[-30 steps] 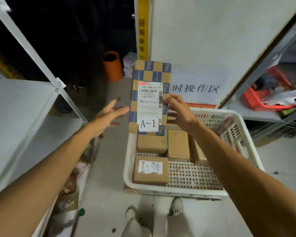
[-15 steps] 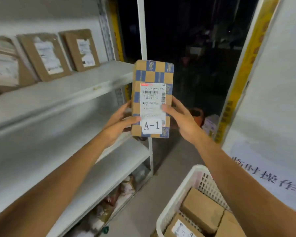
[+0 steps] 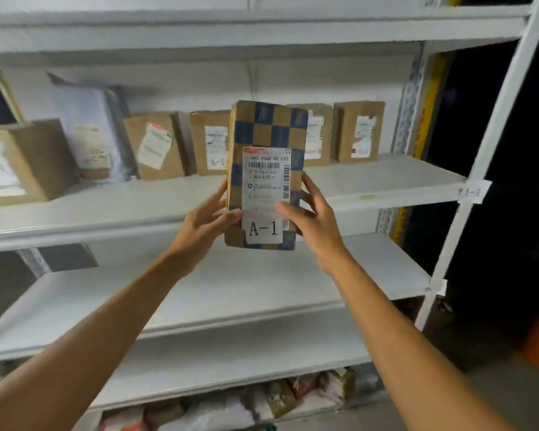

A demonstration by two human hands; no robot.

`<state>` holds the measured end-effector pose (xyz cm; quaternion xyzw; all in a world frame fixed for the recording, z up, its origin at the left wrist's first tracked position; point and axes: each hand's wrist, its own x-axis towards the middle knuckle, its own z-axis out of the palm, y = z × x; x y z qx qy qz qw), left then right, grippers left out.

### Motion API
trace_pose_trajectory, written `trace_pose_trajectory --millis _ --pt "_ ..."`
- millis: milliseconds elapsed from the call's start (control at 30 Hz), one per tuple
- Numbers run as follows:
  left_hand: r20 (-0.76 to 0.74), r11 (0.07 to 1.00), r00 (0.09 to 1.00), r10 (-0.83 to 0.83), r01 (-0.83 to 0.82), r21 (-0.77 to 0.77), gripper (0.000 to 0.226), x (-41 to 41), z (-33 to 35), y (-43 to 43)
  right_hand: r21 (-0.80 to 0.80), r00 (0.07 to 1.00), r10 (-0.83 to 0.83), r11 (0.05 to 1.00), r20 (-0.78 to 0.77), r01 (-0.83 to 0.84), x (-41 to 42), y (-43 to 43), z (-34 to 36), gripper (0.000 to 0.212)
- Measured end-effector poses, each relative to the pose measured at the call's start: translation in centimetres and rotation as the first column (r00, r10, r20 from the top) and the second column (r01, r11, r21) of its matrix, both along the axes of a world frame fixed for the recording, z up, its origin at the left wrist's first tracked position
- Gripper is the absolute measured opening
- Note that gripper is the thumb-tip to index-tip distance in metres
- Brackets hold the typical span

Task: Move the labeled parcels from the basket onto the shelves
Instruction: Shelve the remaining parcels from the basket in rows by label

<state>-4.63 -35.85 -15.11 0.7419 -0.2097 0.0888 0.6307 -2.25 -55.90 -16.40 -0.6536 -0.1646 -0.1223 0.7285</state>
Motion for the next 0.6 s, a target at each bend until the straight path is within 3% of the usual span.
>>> trace_pose_trajectory --millis 100,333,500,600 --pt "0.030 0.993 0.993 0.113 -0.112 -0.022 0.055 0.2 0.7 5.7 -0.021 0.997 0.078 0.997 0.027 -0.077 1.6 6.2 0.7 0.070" --pt "0.047 0.954 0.953 0.300 -0.299 -0.029 0.057 1.6 1.4 18.2 0.002 0.985 0.170 0.985 0.024 -0.171 4.9 19.9 1.5 0.061" --pt "0.069 0.931 0.929 0.363 -0.364 0.010 0.059 2.3 1.6 26.0 -0.037 0.984 0.175 0.984 0.032 -0.174 6.7 28.1 1.9 0.038" --pt "0.055 0.918 0.916 0.397 -0.397 -0.010 0.058 2.3 1.7 29.5 -0.065 0.982 0.184 0.981 0.044 -0.181 7.6 32.4 2.0 0.041"
